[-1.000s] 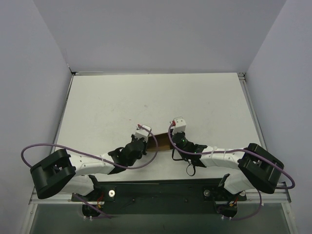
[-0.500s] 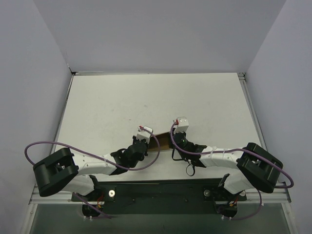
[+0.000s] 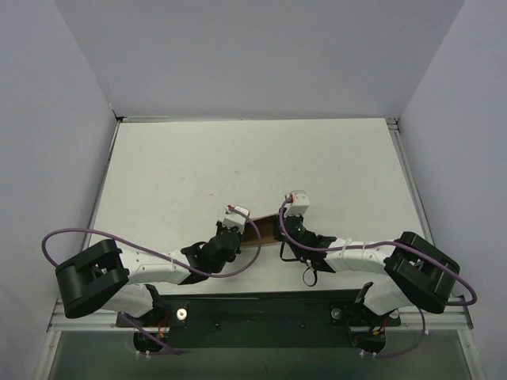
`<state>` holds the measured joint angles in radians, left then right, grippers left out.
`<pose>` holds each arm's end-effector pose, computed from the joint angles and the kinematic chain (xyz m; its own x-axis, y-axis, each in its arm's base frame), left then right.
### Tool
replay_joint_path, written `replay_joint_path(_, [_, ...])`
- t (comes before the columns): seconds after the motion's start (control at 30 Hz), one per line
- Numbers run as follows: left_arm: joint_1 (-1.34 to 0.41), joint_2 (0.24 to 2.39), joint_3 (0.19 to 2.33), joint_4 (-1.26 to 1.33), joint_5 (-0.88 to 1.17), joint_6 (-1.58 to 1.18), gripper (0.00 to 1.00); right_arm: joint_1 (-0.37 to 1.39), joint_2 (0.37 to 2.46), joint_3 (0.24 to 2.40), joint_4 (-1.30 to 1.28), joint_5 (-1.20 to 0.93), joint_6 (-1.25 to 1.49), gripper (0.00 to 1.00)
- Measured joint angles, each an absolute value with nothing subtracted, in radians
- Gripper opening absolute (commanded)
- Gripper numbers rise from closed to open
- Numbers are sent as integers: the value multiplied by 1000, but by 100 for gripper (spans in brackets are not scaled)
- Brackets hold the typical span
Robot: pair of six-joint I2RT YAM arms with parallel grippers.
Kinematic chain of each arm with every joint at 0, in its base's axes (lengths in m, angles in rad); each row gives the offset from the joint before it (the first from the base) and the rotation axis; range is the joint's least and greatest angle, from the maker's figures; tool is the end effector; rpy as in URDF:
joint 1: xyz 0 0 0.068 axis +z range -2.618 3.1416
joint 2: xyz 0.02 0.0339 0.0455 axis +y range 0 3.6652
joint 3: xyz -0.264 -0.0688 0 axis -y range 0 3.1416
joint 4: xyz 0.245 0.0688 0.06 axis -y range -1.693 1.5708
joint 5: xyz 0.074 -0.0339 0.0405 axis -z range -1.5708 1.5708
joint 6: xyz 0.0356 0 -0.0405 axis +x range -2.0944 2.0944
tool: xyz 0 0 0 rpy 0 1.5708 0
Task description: Fold the paper box
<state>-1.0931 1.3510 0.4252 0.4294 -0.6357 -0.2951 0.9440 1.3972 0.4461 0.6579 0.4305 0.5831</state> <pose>0.1328 -0.2105 0.1626 -0.3475 0.1622 -0.9235 0.3904 0.9205 0.0148 0.1688 0.2078 0.1782 -0.4177 0.2763 -0.8655 -0.3254 0.8439 0.4264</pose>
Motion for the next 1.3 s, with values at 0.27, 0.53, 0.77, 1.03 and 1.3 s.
replay_joint_path(0.27, [-1097, 1353, 430, 421, -642, -296, 0, 944, 1397, 434, 677, 430, 608, 0])
replay_joint_path(0.53, [-1056, 1337, 522, 236, -618, -385, 0, 960, 1375, 434, 629, 449, 579, 12])
replay_joint_path(0.77, [-947, 1309, 600, 61, -479, -441, 0, 1043, 1274, 400, 584, 457, 544, 44])
replay_joint_path(1.03, [-901, 1322, 659, -24, -375, -449, 0, 1108, 1210, 382, 524, 484, 521, 51])
replay_joint_path(1.3, [-885, 1323, 660, -24, -342, -449, 0, 1106, 1177, 366, 476, 550, 510, 57])
